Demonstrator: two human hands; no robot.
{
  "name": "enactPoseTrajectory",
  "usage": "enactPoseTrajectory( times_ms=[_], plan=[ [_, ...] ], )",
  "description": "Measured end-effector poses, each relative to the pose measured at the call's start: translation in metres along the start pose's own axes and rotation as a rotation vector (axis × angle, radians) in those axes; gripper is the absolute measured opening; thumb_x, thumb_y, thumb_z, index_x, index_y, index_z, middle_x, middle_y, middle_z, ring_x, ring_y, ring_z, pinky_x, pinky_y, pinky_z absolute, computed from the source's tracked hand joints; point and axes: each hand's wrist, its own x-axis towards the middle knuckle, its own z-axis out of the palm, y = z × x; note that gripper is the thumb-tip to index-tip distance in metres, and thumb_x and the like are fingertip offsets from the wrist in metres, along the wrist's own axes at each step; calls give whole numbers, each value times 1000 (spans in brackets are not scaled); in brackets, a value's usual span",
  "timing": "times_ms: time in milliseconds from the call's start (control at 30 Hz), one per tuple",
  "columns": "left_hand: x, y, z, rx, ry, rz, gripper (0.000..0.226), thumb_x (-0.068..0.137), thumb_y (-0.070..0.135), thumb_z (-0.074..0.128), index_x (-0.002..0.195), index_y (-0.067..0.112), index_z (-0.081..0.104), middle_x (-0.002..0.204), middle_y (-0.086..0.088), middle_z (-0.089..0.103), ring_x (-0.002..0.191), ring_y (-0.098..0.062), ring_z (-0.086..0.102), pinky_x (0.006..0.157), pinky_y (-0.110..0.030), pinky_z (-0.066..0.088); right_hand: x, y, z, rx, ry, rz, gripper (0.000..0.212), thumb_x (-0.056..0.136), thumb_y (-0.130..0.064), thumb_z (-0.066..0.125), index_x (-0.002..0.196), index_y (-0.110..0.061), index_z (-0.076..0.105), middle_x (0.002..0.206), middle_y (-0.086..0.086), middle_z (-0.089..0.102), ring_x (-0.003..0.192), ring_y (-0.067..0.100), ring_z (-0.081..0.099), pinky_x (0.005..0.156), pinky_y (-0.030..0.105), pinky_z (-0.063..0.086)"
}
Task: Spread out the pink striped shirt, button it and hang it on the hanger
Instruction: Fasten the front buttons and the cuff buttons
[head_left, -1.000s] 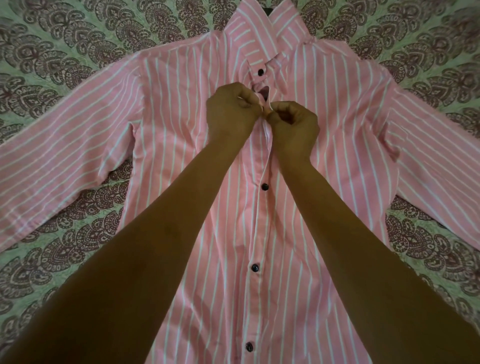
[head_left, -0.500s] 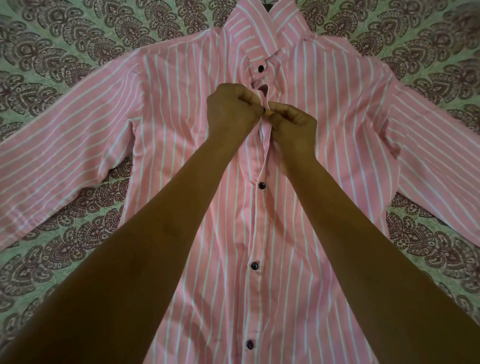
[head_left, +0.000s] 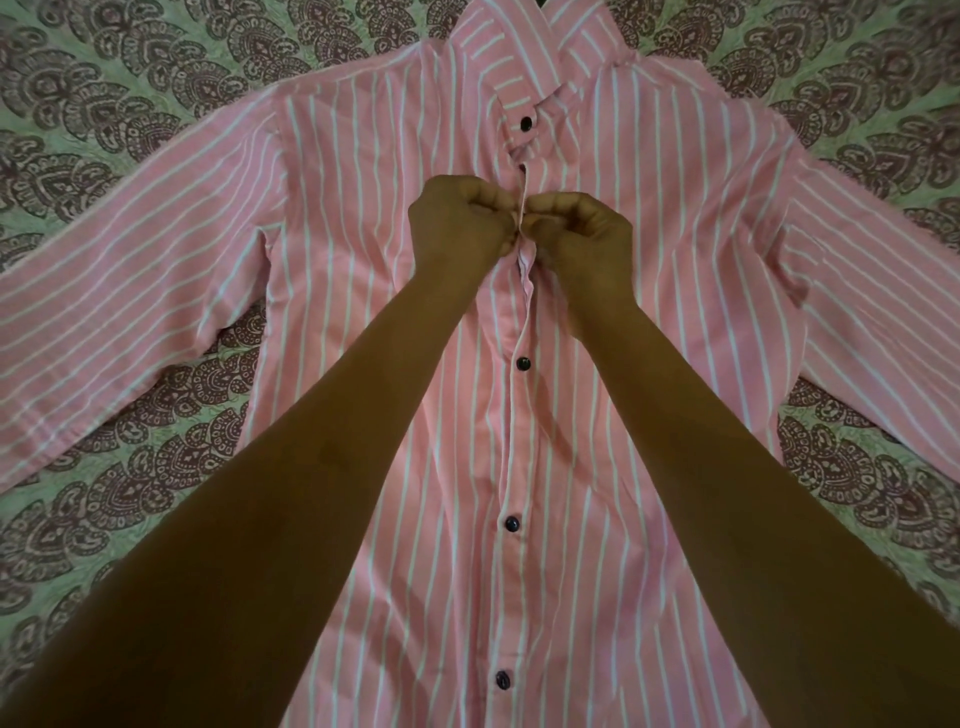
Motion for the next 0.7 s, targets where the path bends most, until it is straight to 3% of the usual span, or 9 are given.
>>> enactPoseTrajectory(
  times_ms=[100,200,300,400,533,700],
  plan=[
    [0,-4,-1,-100,6,-73,26,73,-12,57,64,11,63,65,-11,62,62,-27,64,67,-34,58,1,3,3,-174,55,-88,16,75,9,61,83,-3,66,71,2,64,66,14,61,67,25,55],
    [-3,-9,2,-189,4,-130,24,73,-6,58,58,12,65,63,-14,62,65,-31,65,71,-40,58,-5,6,6,-368,81,-262,11,75,4,63,83,-3,66,71,-4,63,65,3,61,66,17,53],
    [-7,-13,7,-226,-15,-99,14,72,6,67,61,13,68,71,-21,67,74,-39,68,72,-46,58,-12,11,11,-512,132,-402,6,78,-4,60,83,-6,64,75,2,66,66,10,63,64,26,54],
    [-8,-15,9,-332,28,-147,6,78,3,66,73,7,67,83,-25,68,82,-41,67,75,-51,57,-17,15,16,-562,195,-466,11,81,-9,58,88,-8,65,83,5,69,70,13,64,67,27,54],
    [-11,-14,12,-491,31,-186,8,80,-3,64,77,5,64,78,-19,66,73,-31,67,70,-36,58,-18,18,19,-529,240,-436,15,83,-9,57,92,-7,68,84,4,70,73,12,64,69,24,52],
    [-7,-20,13,-502,0,-190,15,81,-4,63,71,7,60,67,-11,62,61,-20,62,61,-27,55,-17,16,13,-254,221,-208,12,80,-2,62,88,-4,71,84,6,71,75,13,66,76,26,55]
  ],
)
